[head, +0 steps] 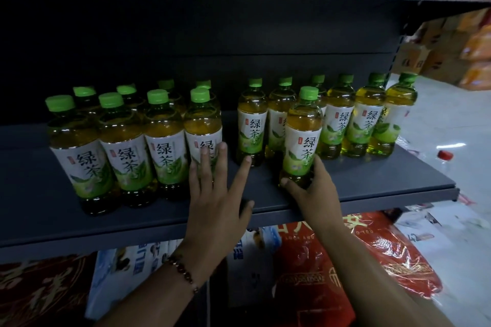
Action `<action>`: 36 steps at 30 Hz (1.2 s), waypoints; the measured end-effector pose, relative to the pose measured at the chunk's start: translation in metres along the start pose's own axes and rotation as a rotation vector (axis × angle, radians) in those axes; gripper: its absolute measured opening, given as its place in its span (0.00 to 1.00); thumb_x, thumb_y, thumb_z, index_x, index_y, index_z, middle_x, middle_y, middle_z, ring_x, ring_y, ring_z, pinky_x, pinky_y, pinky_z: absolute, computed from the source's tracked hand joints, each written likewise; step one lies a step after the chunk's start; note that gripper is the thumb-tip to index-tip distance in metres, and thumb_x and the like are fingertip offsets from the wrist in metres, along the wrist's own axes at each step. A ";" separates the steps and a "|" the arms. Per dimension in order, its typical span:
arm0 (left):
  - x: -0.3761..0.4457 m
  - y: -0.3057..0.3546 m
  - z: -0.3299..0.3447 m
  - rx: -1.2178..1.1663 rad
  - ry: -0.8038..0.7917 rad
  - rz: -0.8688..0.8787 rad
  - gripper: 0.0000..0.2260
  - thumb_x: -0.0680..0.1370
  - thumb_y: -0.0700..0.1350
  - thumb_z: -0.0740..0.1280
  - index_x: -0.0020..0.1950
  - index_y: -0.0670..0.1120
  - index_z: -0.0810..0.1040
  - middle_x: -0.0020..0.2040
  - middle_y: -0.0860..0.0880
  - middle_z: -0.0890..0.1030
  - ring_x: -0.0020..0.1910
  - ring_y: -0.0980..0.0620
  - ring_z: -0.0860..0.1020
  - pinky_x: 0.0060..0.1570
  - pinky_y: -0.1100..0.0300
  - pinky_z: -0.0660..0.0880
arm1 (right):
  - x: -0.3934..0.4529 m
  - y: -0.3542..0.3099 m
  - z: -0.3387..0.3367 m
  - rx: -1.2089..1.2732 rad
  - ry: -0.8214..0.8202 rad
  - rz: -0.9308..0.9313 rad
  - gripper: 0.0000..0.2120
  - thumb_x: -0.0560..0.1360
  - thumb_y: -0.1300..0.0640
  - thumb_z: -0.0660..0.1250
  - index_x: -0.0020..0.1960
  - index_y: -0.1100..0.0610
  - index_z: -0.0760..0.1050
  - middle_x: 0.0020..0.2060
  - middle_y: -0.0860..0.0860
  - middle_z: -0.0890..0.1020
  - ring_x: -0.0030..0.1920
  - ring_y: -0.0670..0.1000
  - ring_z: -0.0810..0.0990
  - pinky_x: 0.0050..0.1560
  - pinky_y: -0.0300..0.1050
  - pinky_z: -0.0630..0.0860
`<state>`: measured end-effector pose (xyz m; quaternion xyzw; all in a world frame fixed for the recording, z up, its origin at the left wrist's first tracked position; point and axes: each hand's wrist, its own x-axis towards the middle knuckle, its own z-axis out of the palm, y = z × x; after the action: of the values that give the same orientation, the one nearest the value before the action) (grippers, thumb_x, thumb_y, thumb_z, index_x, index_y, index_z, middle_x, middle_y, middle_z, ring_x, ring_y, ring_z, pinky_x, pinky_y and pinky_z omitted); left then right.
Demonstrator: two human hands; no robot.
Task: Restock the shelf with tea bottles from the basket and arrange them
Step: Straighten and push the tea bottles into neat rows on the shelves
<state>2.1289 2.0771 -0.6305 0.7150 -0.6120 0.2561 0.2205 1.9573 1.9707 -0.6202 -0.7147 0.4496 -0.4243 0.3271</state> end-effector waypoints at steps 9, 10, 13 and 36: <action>0.004 -0.006 -0.002 0.008 0.036 -0.004 0.37 0.76 0.55 0.70 0.81 0.48 0.58 0.81 0.35 0.49 0.79 0.32 0.45 0.73 0.30 0.52 | 0.003 -0.013 0.028 0.065 -0.168 -0.045 0.30 0.70 0.55 0.77 0.68 0.45 0.70 0.58 0.39 0.78 0.57 0.37 0.76 0.52 0.24 0.69; 0.005 -0.007 -0.002 0.007 0.044 -0.005 0.38 0.76 0.55 0.70 0.81 0.48 0.58 0.81 0.36 0.48 0.79 0.32 0.45 0.73 0.30 0.52 | 0.003 -0.014 0.032 0.080 -0.189 -0.061 0.29 0.70 0.56 0.77 0.67 0.44 0.70 0.57 0.38 0.79 0.56 0.35 0.76 0.52 0.22 0.69; 0.007 -0.008 -0.003 -0.007 0.073 -0.009 0.38 0.75 0.54 0.70 0.81 0.48 0.58 0.81 0.36 0.48 0.79 0.32 0.45 0.73 0.30 0.51 | 0.002 -0.020 0.041 0.143 -0.282 -0.080 0.31 0.71 0.60 0.76 0.66 0.41 0.67 0.55 0.34 0.78 0.53 0.24 0.73 0.50 0.20 0.67; 0.002 -0.018 0.007 0.053 0.049 0.054 0.30 0.77 0.58 0.58 0.80 0.55 0.60 0.81 0.36 0.48 0.78 0.29 0.47 0.70 0.27 0.53 | 0.048 -0.022 0.057 0.572 -0.281 0.234 0.32 0.71 0.32 0.60 0.71 0.45 0.72 0.68 0.43 0.76 0.69 0.45 0.72 0.73 0.55 0.64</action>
<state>2.1474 2.0737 -0.6343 0.6973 -0.6184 0.2956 0.2094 2.0284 1.9404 -0.6109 -0.5892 0.3419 -0.3902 0.6195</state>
